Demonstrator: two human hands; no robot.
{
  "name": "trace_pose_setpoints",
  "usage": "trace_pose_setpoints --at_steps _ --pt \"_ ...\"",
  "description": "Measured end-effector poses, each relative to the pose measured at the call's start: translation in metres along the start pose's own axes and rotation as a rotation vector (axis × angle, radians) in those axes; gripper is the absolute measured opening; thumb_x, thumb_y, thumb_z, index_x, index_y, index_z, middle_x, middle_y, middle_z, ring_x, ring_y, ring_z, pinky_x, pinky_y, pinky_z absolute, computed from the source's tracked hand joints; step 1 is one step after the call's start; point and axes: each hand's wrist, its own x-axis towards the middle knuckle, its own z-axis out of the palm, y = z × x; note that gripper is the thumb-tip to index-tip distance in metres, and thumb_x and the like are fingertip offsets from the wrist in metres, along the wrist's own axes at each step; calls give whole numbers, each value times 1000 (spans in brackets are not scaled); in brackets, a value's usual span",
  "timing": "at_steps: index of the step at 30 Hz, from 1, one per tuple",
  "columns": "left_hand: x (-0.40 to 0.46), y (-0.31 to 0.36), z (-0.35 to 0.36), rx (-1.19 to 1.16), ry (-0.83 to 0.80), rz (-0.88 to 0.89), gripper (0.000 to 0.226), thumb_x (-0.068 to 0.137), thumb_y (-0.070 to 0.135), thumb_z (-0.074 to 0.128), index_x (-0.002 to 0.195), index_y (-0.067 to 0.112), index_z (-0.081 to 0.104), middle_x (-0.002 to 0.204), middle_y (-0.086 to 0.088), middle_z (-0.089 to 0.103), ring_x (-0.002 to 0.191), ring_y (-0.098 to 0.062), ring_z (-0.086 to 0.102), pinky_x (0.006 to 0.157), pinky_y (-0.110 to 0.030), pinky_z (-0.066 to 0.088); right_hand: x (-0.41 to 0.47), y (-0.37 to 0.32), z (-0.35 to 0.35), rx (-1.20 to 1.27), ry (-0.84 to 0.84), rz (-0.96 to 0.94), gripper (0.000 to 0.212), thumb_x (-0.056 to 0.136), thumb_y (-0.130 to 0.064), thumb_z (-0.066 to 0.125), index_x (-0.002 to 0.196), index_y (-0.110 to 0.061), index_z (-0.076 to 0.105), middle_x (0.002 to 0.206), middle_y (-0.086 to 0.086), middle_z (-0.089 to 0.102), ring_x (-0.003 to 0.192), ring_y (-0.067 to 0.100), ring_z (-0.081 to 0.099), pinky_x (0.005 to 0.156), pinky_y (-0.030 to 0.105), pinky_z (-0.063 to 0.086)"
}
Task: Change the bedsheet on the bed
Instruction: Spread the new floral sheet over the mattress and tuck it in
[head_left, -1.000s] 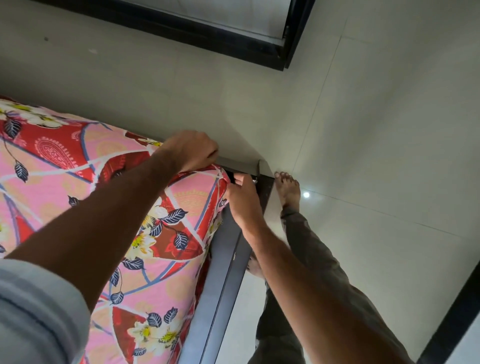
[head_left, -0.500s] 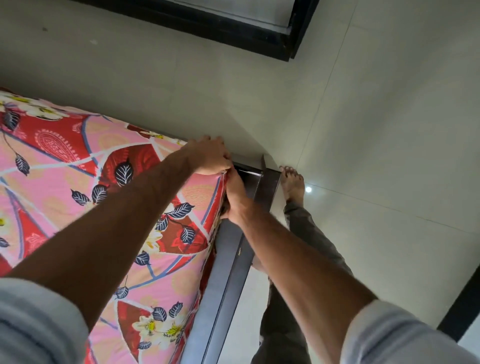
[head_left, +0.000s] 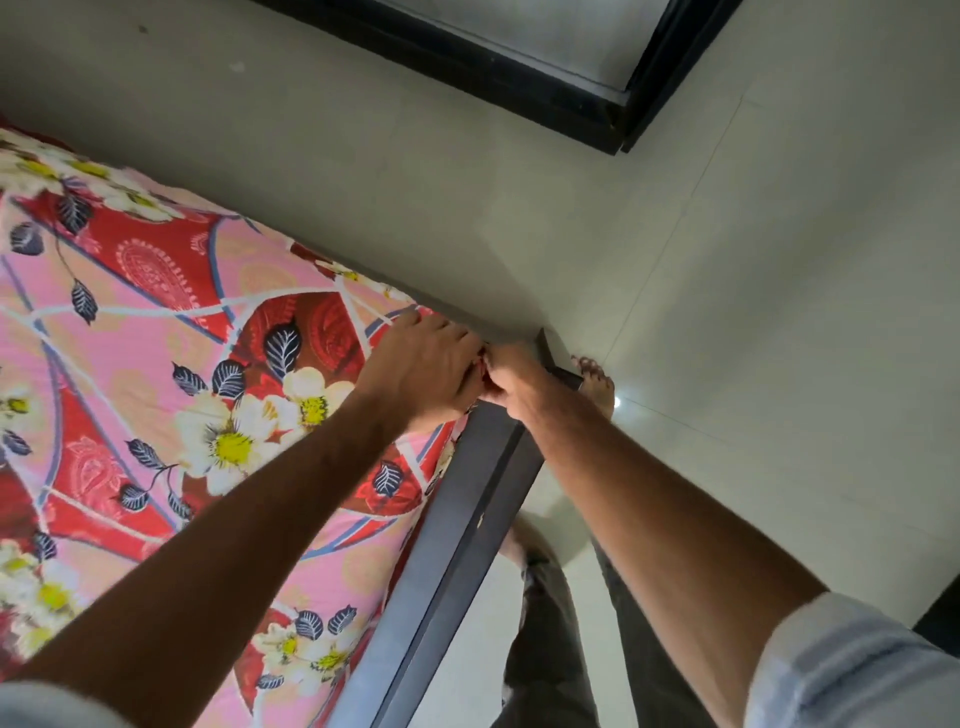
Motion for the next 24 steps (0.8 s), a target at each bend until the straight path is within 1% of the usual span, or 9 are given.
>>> trace_pose_setpoints --at_steps 3,5,7,9,11,14,18,21,24 --pt "11 3 -1 80 -88 -42 53 97 48 20 96 18 63 92 -1 68 80 -24 57 79 -39 46 -16 -13 -17 -198 -12 -91 13 96 2 51 98 -5 61 93 17 63 76 23 62 59 31 60" --pt "10 1 -3 115 -84 -29 58 95 45 15 99 17 66 92 -3 69 79 -26 59 76 -38 45 -23 -29 -32 -514 16 -223 18 96 -7 49 108 -9 62 106 17 65 91 30 65 84 42 60" --pt "7 5 -6 131 -87 -23 39 93 39 36 93 18 69 87 -3 73 77 -25 63 73 -35 41 -29 -48 -34 -748 84 -337 27 97 -16 46 117 -9 62 117 16 66 107 34 64 97 47 54" --pt "10 11 -7 114 -93 40 18 87 32 56 89 21 71 85 1 72 80 -23 66 75 -35 40 -36 -63 -26 -857 112 -437 27 97 -19 48 116 -10 65 116 13 68 110 32 63 96 39 51" --pt "5 20 -12 91 -133 84 23 86 29 60 106 25 71 103 2 73 99 -25 67 92 -41 43 -47 -72 -6 -951 111 -609 22 97 -20 51 109 -10 67 106 8 70 104 27 63 83 29 47" --pt "-25 33 -13 -96 147 -3 32 81 24 71 112 14 71 110 -12 74 112 -38 66 107 -63 41 -76 -67 37 -1055 -59 -899 23 100 -15 50 115 -9 66 109 5 68 105 20 62 87 28 46" --pt "-128 52 27 -83 414 -366 53 83 29 71 132 15 57 137 -14 60 132 -40 52 110 -68 36 -101 -18 100 -1398 -208 -1350 33 89 -11 55 121 -9 63 119 12 63 114 31 58 101 42 42" --pt "-219 66 90 -141 354 -620 78 85 27 64 155 20 30 167 -9 24 152 -36 27 113 -66 30 -114 31 138 -1732 -262 -1531 45 84 -16 54 129 -13 57 139 12 52 128 33 48 105 47 40" --pt "-306 90 154 -374 287 -1038 88 88 36 68 161 25 19 170 -5 14 155 -34 15 113 -71 27 -123 92 171 -2021 -383 -1644 51 90 -26 46 139 -14 50 151 13 41 136 34 41 107 52 39"
